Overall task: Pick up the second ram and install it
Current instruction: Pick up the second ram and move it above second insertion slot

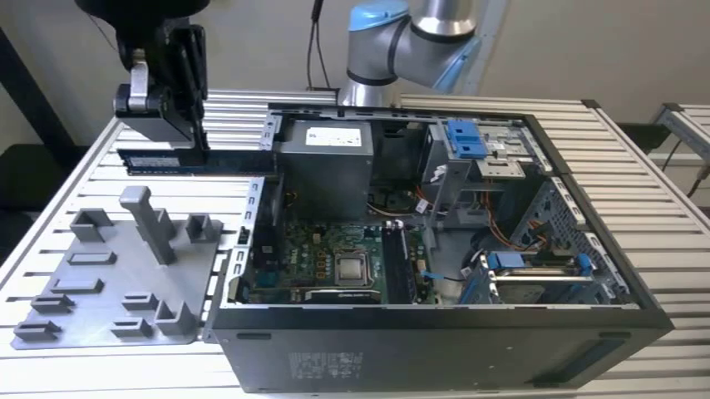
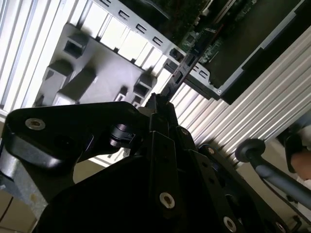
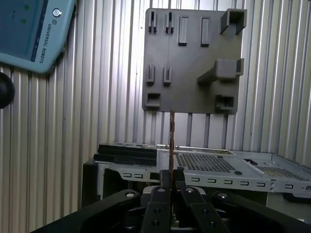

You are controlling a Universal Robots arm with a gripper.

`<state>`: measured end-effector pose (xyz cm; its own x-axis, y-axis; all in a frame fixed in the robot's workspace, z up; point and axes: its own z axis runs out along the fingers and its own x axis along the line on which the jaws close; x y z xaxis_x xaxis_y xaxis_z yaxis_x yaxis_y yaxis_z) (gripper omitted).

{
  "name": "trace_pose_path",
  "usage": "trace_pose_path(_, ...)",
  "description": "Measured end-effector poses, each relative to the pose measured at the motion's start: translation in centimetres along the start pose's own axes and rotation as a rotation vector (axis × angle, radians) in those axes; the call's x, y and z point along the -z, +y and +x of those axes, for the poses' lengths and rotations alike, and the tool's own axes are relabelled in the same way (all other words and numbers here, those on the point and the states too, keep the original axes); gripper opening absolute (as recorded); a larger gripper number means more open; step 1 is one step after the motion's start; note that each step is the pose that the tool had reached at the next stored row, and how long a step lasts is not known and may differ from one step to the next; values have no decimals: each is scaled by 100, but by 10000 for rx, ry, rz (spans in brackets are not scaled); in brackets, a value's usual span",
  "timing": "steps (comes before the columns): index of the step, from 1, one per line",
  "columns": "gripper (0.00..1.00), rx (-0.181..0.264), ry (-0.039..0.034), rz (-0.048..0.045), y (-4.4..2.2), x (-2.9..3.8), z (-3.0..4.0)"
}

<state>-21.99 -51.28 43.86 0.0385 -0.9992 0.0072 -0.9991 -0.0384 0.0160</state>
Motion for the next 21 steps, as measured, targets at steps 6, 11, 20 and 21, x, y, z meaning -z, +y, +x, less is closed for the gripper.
trace_pose_path(6,14,0,-1,-4,-105,1,4)
trace_pose_path(11,14,0,0,-7,-191,3,7)
trace_pose_path(20,14,1,0,-11,-343,5,13)
trace_pose_path(21,14,0,0,-12,-361,6,14)
